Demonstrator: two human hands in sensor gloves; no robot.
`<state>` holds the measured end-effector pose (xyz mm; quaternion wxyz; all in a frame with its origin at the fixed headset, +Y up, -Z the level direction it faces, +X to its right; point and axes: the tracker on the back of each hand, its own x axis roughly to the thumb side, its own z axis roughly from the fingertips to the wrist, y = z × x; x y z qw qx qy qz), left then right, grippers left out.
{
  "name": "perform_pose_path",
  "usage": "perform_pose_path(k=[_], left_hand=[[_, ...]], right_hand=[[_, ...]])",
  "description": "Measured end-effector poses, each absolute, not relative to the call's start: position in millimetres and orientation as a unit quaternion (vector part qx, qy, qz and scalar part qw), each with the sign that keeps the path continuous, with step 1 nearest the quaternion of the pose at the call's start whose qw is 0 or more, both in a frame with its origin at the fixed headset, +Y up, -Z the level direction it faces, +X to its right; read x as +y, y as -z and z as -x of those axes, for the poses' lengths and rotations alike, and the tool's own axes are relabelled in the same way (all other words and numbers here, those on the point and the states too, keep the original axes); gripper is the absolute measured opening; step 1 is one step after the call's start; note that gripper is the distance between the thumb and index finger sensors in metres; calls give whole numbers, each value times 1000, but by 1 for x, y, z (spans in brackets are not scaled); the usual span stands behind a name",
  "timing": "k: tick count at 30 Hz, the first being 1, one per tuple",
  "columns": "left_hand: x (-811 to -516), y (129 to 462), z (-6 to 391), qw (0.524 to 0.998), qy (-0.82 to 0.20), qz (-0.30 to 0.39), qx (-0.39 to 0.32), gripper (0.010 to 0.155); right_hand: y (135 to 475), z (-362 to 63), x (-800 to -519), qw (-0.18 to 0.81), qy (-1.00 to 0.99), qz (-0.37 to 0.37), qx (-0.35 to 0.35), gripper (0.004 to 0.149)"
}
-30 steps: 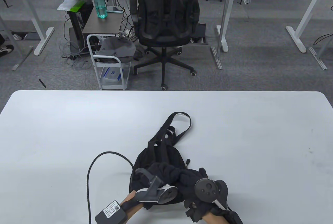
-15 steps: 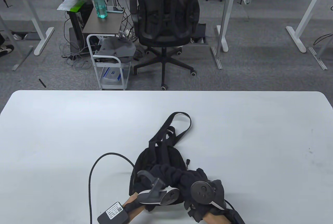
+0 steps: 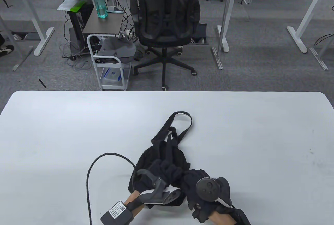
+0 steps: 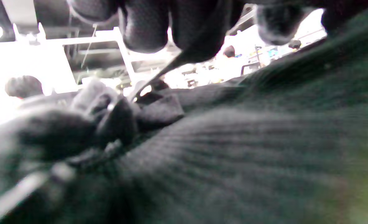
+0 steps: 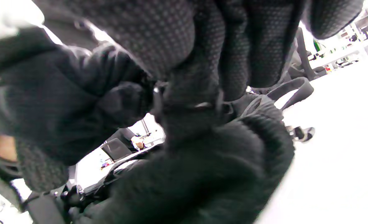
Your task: Pull shoulder strap to tighten
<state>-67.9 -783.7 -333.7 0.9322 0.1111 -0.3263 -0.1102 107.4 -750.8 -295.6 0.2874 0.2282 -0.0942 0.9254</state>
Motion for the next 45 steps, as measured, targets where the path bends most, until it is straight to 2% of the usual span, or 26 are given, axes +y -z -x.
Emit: perform_pose_path(k=[2,6,9,11,15,22,26,29,32,35,38,40,45], left_hand=[[-785,335,71,934,83,-104,-331,65],[-785,322,67,924,119,-156,-327,64],[-781,316,66,920,108,-179,-331,65],[-779,311,61,915,102,-195,-337,65],[-773,300,54,902,114,-234,-346,65],[-771,295,50,893,131,-237,-360,65],[-773,303,54,895,128,-229,-361,65],[-773,318,63,911,120,-210,-333,65],[-774,325,71,918,77,-193,-337,65],[-776,320,68,910,107,-222,-335,64],[-773,311,66,899,112,-245,-345,64],[-770,304,62,892,109,-258,-354,64],[-766,290,51,876,121,-278,-375,64]], right_hand=[[297,-110,-752,320,-918,-219,-82,37],[302,-118,-759,362,-907,-205,-68,39],[301,-122,-763,424,-882,-202,-35,52],[300,-121,-763,457,-868,-191,-31,54],[296,-118,-760,454,-871,-180,-49,48],[296,-117,-760,452,-874,-177,-32,36],[298,-120,-758,449,-876,-177,-19,37],[300,-127,-755,450,-876,-172,-19,36],[301,-133,-756,468,-868,-166,-13,36],[302,-134,-758,472,-866,-165,-7,37],[300,-134,-760,477,-863,-167,-13,49],[298,-131,-758,483,-858,-172,-19,51],[294,-123,-755,468,-864,-181,-30,38]])
